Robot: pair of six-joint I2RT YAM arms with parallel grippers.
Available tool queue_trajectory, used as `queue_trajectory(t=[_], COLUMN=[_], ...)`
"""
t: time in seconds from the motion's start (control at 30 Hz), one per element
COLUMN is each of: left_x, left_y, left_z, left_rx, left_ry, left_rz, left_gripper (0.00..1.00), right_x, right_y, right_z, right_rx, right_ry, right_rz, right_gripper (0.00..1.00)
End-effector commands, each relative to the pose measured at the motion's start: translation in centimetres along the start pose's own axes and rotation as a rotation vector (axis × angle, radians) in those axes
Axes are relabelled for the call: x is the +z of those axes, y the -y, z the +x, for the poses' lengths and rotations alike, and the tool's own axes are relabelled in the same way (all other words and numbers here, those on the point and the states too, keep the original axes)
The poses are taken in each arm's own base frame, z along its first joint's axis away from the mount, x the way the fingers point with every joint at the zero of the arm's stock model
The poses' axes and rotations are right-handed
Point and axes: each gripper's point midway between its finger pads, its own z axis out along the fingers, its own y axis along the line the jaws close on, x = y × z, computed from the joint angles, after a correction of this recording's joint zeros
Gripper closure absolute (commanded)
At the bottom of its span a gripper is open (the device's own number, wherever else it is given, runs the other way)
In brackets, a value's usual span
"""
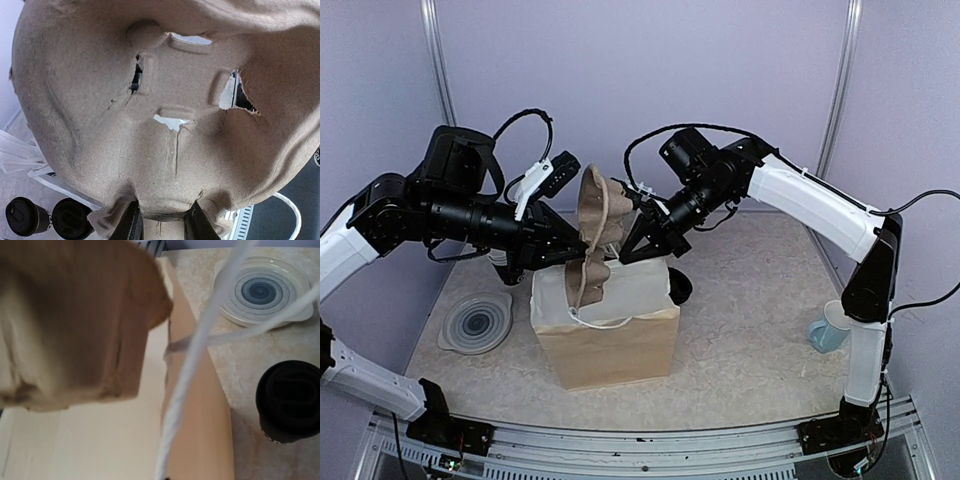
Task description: Pack the takeout coffee
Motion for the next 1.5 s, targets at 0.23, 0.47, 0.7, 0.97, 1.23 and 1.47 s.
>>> queue_trajectory(t=[0.23,0.47,0.7,0.97,1.23,1.47], left_x=[1.1,1.8,2.5,4.0,5.6,6.1], left_y=[1.6,2.6,2.6,1.3,1.8,2.8], left_z=[2.2,4.7,7.3,8.9,10.3,10.6], left_rx=[0.023,0.017,0.011,-0.004,0.009,-0.015], left_ry=[-0.082,-0.226,-0.398,-0.524,-0.613,-0.633], left_rz=[0.085,0.069,-0.004,-0.097,-0.085,-0.079], left_gripper=[0.89,0.89,0.9,0.9,0.9,0.9], right_x=[-0.7,-0.8,-0.7,-0.9,-0.9,-0.6], right_y=[-2.2,-2.4,-2.6,-3.1,-3.3,-2.4], right_z=[-1.4,-1.2,-1.1,-0.9,-0.8,-0.7], right_rx=[-0.024,-0.02,-0.011,0.006,0.043,0.097], right_ry=[0.043,0.043,0.041,0.04,0.048,0.045], right_rz=[-0.054,-0.059,-0.064,-0.074,-0.076,-0.057], right_gripper=[1.0,1.0,1.0,1.0,1.0,0.91])
